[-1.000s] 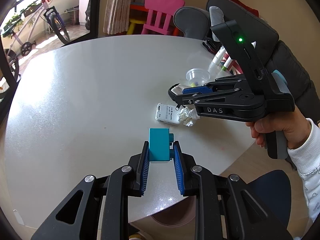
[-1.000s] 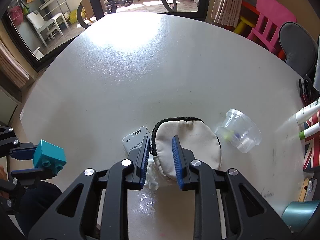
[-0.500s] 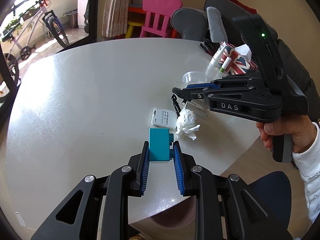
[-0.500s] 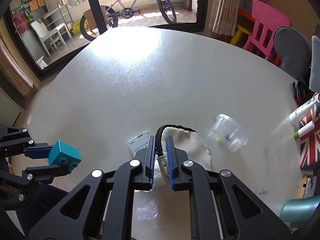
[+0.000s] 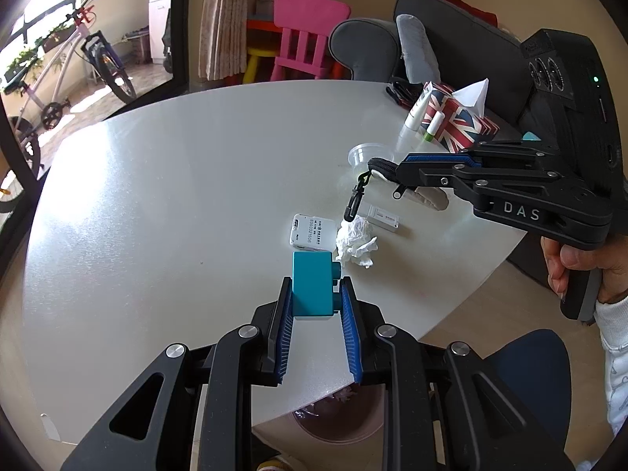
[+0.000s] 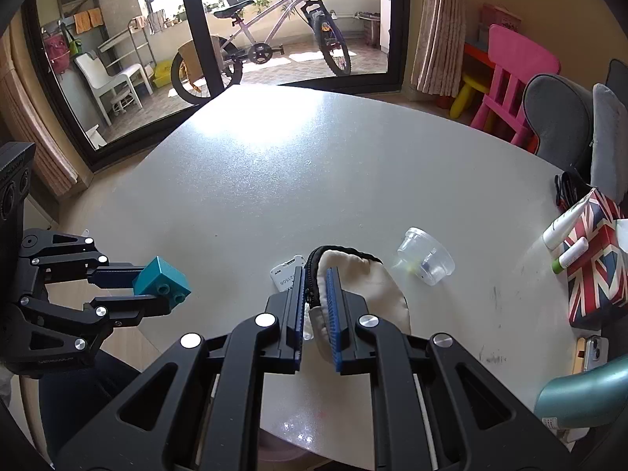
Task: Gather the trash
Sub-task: 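Carry the pouch with the right gripper to the wastebasket while the left gripper carries the teal block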
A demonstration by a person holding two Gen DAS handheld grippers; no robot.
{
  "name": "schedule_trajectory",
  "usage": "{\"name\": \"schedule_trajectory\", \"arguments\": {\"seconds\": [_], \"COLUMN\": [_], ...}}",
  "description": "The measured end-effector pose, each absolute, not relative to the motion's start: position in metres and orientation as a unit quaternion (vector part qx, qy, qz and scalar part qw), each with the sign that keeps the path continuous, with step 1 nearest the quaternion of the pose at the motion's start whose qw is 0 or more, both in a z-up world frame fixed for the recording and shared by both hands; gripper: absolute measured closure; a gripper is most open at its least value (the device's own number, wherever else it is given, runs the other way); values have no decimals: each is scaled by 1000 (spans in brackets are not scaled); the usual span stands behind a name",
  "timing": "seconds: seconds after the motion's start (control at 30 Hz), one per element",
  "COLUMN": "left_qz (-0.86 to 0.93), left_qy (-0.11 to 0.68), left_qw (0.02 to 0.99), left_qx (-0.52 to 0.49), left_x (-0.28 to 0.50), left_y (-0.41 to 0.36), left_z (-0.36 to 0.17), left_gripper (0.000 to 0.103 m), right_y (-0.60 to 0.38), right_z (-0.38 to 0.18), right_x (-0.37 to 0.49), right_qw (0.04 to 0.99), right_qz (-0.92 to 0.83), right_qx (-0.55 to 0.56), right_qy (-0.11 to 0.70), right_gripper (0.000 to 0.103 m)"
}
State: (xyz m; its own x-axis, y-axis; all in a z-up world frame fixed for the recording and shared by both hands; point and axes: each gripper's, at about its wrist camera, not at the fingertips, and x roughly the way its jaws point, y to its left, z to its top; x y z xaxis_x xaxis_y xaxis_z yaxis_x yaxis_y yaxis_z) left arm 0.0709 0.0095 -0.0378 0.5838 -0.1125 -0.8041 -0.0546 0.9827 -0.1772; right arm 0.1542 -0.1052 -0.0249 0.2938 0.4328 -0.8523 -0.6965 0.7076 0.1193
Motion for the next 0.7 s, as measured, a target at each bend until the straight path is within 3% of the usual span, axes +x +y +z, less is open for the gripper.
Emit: {"name": "schedule_trajectory", "arguments": {"seconds": [0.7], "left_qz": [-42], "left_qy": [447], "left_qw": [890], "left_qx": [-76], "left_x": [23], "left_y": [-27], "left_z": [-26], "left_gripper": [80], "right_y": [-161], "right_z": [4], "right_x": [51], "right_qw": [792], "right_qz": [393], "right_qx": [-115], "right_qy": [452], "right_gripper": [93]}}
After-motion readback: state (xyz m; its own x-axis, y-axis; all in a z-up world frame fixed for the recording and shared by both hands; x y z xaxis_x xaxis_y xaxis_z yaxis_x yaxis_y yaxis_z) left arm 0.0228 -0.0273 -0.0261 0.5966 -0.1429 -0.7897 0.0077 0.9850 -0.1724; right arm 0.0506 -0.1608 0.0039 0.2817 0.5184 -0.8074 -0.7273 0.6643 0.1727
